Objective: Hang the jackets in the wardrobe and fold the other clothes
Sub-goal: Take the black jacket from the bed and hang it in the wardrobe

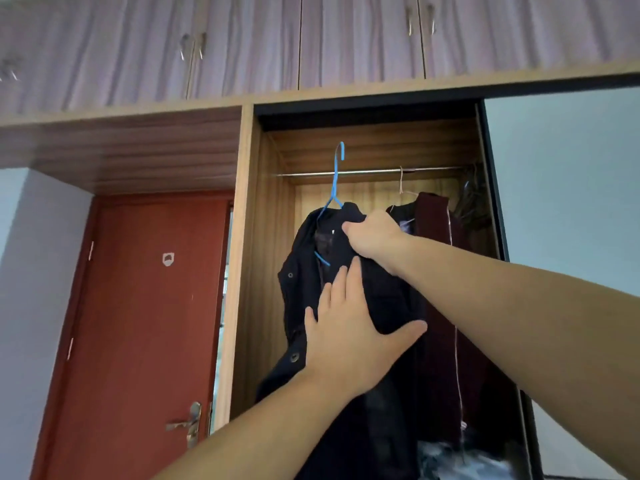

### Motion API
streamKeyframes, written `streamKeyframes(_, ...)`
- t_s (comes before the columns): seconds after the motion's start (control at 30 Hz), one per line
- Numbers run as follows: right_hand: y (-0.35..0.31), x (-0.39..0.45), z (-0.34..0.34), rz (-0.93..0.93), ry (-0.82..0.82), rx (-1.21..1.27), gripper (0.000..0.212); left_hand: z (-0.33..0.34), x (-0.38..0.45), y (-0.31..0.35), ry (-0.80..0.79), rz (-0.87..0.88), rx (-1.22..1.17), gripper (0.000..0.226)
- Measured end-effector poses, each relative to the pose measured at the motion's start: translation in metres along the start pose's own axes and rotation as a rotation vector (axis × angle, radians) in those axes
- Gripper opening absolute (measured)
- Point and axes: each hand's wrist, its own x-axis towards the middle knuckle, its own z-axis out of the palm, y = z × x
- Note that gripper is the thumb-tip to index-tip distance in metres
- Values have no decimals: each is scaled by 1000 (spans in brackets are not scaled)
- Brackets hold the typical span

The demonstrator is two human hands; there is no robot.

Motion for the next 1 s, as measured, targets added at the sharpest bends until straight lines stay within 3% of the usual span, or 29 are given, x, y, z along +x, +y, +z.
streamKeyframes(0.13, -17, 23, 5, -48, 19, 40, 17, 18, 36, 1, 139, -107, 34, 105)
streamKeyframes(0.2, -21, 38, 7, -69, 27, 48, 22, 23, 55, -10, 191, -86, -41, 92)
streamKeyframes(0.3, -21, 64, 11, -88, 57, -16, 11, 33, 86, -27, 240, -29, -133, 72)
streamKeyframes(0.4, -16, 94, 23, -102, 128, -85, 14, 48, 117, -43, 260, -9, -184, 64)
streamKeyframes(0.63, 14, 185, 70, -96, 186, -77, 25, 87, 196, -117, 278, 104, -184, 65)
streamKeyframes(0.77, 39, 241, 93, -114, 186, -52, 16, 119, 244, -160, 297, 157, -171, 69)
streamKeyframes(1.0, 105, 322, 118, -137, 179, -96, 25, 185, 297, -211, 319, 193, -23, 67)
